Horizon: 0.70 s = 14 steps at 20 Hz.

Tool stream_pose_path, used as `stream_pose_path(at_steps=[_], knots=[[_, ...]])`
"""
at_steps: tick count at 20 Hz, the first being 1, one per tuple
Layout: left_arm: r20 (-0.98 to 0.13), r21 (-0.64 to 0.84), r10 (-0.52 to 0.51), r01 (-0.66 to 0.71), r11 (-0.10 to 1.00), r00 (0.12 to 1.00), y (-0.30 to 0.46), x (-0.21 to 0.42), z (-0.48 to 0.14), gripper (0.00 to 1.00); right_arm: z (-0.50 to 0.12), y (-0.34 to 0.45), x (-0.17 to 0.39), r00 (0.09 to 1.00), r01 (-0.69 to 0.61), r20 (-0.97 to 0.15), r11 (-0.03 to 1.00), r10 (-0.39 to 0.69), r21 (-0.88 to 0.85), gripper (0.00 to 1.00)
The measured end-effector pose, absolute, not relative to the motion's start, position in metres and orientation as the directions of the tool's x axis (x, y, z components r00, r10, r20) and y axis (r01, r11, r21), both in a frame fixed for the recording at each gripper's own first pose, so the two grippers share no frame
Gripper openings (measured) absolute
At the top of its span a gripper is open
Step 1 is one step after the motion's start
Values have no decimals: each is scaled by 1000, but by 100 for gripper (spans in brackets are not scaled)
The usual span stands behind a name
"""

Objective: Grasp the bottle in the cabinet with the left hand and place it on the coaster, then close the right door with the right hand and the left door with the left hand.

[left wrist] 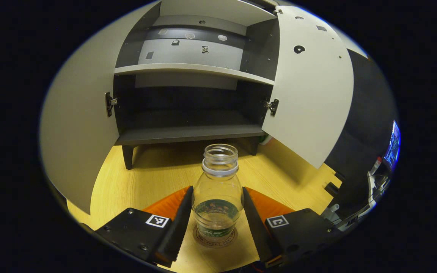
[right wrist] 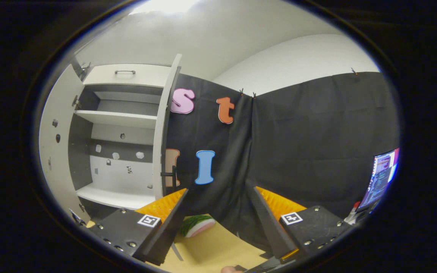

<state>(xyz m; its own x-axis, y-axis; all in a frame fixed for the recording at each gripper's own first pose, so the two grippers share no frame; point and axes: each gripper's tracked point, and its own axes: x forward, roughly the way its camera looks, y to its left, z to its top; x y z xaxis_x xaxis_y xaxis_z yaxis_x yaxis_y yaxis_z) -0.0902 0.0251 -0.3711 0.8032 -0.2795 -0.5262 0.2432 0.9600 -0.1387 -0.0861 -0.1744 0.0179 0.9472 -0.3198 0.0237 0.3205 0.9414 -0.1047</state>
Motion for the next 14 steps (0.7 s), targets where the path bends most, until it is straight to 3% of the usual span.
stream_pose_path(at_steps=[9, 12, 13, 14], knots=[[-559, -149, -281, 238, 960, 780, 29, -105, -371, 80, 6, -169, -78, 953, 301, -3, 949, -303, -90, 96], [-573, -175, -303, 247, 953, 762, 24, -110, -374, 83, 5, -167, -77, 955, 296, -5, 951, -297, -88, 96], [-574, -183, -306, 245, 952, 759, 22, -111, -373, 88, 4, -167, -77, 955, 295, -6, 951, -297, -88, 96], [-573, -189, -308, 244, 951, 759, 21, -111, -374, 84, 3, -167, -76, 955, 293, -8, 952, -295, -88, 96]])
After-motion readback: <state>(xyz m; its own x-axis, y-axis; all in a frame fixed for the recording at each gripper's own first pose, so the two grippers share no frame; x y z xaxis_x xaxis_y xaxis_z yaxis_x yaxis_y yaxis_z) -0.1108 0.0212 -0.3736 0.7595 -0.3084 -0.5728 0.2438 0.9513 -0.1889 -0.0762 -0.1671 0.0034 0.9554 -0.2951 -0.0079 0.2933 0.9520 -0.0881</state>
